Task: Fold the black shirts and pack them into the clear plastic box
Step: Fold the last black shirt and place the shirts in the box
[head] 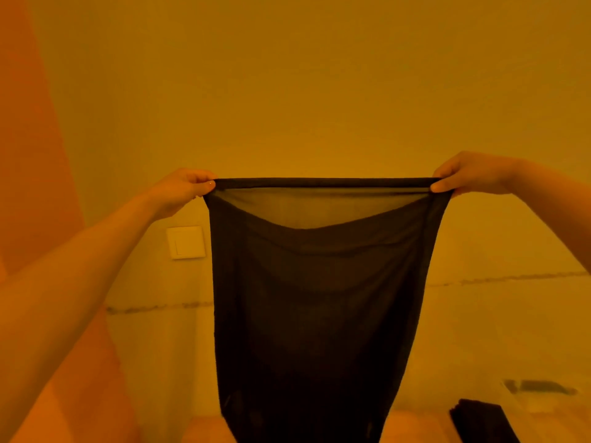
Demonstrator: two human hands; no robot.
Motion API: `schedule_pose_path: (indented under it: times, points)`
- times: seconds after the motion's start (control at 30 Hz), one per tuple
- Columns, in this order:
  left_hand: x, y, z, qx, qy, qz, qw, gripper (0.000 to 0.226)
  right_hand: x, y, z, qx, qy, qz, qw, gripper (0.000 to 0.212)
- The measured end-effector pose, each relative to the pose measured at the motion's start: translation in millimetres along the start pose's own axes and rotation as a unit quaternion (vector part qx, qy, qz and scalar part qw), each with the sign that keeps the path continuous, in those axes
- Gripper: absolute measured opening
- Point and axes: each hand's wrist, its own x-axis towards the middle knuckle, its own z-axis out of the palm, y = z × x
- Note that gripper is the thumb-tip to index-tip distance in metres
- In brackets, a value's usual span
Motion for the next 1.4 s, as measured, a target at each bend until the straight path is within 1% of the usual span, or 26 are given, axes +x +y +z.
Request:
schedule_pose_path:
  times: [0.03, 0.07, 0.1, 0.13, 0.17, 0.2, 0.27, 0.3, 0.37, 0.47, 0.57, 0.63, 0.7, 0.73, 0.8, 0.83, 0.9, 0.93, 0.97, 1.0, 1.03, 1.07, 1.13, 1.23, 1.3, 1.4]
  points:
    - [-0.2, 1.0, -0.3, 0.025, -0.026, -0.004, 0.999, 0.02, -0.1, 1.0, -0.1, 0.007, 0.004, -0.006, 1.0, 0.043]
    - [0.3, 0.0, -2.0, 0.056, -0.055, -0.014, 0.997, 0.018, -0.2, 0.6, 0.9, 0.009, 0.017, -0.007, 1.0, 0.037]
    - [0.3, -1.5, -4.3, 0.09, -0.085, -0.026, 0.992, 0.019, 0.4, 1.0, 0.6, -0.002, 0.027, -0.016, 0.999, 0.017]
    - [-0.2, -3.0, -6.4, 0.127, -0.12, -0.038, 0.984, 0.019, -0.3, 1.0, -0.5, -0.023, 0.039, -0.03, 0.999, 0.006]
    - [-1.4, -4.3, -7.6, 0.167, -0.155, -0.046, 0.973, 0.018, 1.5, 2.9, -2.8, -0.053, 0.057, -0.039, 0.996, 0.016]
    - [-2.4, -5.3, -7.9, 0.218, -0.183, -0.049, 0.958, 0.016, 1.2, 3.1, -3.3, -0.085, 0.066, -0.041, 0.993, 0.019]
    - [-2.6, -8.3, -5.0, 0.333, -0.212, -0.05, 0.917, 0.02, 0.4, 3.5, -2.2, -0.129, 0.066, -0.044, 0.988, 0.017]
    - [-2.7, -10.0, -3.0, 0.385, -0.213, -0.051, 0.897, 0.024, 1.8, 4.7, -0.7, -0.144, 0.06, -0.045, 0.987, 0.016]
    - [-3.4, -14.4, 0.2, 0.456, -0.175, -0.043, 0.871, 0.031, 2.5, 6.5, 4.1, -0.164, 0.056, -0.034, 0.984, 0.013]
    - [-5.6, -19.0, 4.5, 0.496, -0.083, -0.007, 0.864, 0.034, 3.6, 9.7, 12.2, -0.18, 0.057, -0.025, 0.982, 0.006]
    - [-6.3, -22.6, 11.0, 0.493, -0.06, 0.029, 0.868, 0.039, 8.1, 13.6, 16.6, -0.199, 0.059, -0.013, 0.978, 0.008]
    - [-6.3, -26.5, 12.1, 0.468, -0.068, 0.035, 0.88, 0.043, 10.6, 18.3, 16.8, -0.182, 0.064, -0.013, 0.981, 0.012]
    - [-7.6, -30.1, 11.1, 0.414, -0.055, 0.039, 0.908, 0.04, 12.3, 24.3, 17.2, -0.141, 0.067, -0.011, 0.988, 0.017]
    - [-9.1, -29.9, 11.3, 0.363, -0.03, 0.038, 0.931, 0.035, 13.5, 27.3, 17.9, -0.125, 0.069, -0.011, 0.99, 0.018]
    - [-11.3, -27.3, 14.4, 0.202, 0.038, 0.021, 0.978, 0.019, 15.6, 32.3, 20.3, -0.101, 0.076, -0.013, 0.992, 0.02]
    - [-11.9, -25.8, 17.6, 0.121, 0.063, 0.006, 0.991, 0.02, 16.3, 34.7, 21.8, -0.091, 0.081, -0.013, 0.992, 0.019]
    - [-10.6, -24.0, 20.8, -0.023, 0.069, -0.026, 0.997, 0.014, 18.0, 40.7, 24.6, -0.074, 0.095, -0.014, 0.993, 0.015]
    - [-9.5, -23.0, 21.3, -0.093, 0.052, -0.038, 0.994, 0.024, 19.0, 43.9, 25.5, -0.064, 0.102, -0.013, 0.993, 0.018]
    - [-7.6, -23.9, 21.1, -0.153, 0.027, -0.046, 0.987, 0.039, 19.2, 45.8, 26.2, -0.054, 0.105, -0.011, 0.993, 0.019]
    - [-7.2, -24.6, 21.3, -0.191, -0.003, -0.055, 0.98, 0.049, 20.1, 48.1, 26.4, -0.044, 0.106, -0.007, 0.993, 0.019]
    - [-6.4, -25.7, 21.4, -0.194, -0.031, -0.06, 0.979, 0.053, 20.4, 49.8, 26.6, -0.035, 0.105, -0.002, 0.994, 0.018]
    - [-6.5, -25.3, 21.7, -0.178, -0.057, -0.063, 0.98, 0.055, 21.1, 52.2, 25.9, -0.028, 0.102, 0.004, 0.994, 0.016]
    - [-5.7, -25.7, 21.9, -0.102, -0.097, -0.065, 0.988, 0.052, 21.4, 56.2, 24.8, -0.014, 0.095, 0.018, 0.995, 0.015]
    - [-4.5, -24.8, 21.7, 0.054, -0.129, -0.053, 0.989, 0.032, 22.7, 60.2, 24.1, -0.004, 0.085, 0.033, 0.996, 0.016]
    - [-3.7, -21.4, 22.5, 0.19, -0.149, -0.011, 0.97, 0.016, 25.1, 60.7, 24.7, -0.013, 0.078, 0.04, 0.996, 0.016]
    - [-1.4, -20.9, 24.4, 0.332, -0.194, 0.023, 0.923, 0.017, 28.9, 58.4, 25.2, -0.04, 0.067, 0.043, 0.996, 0.015]
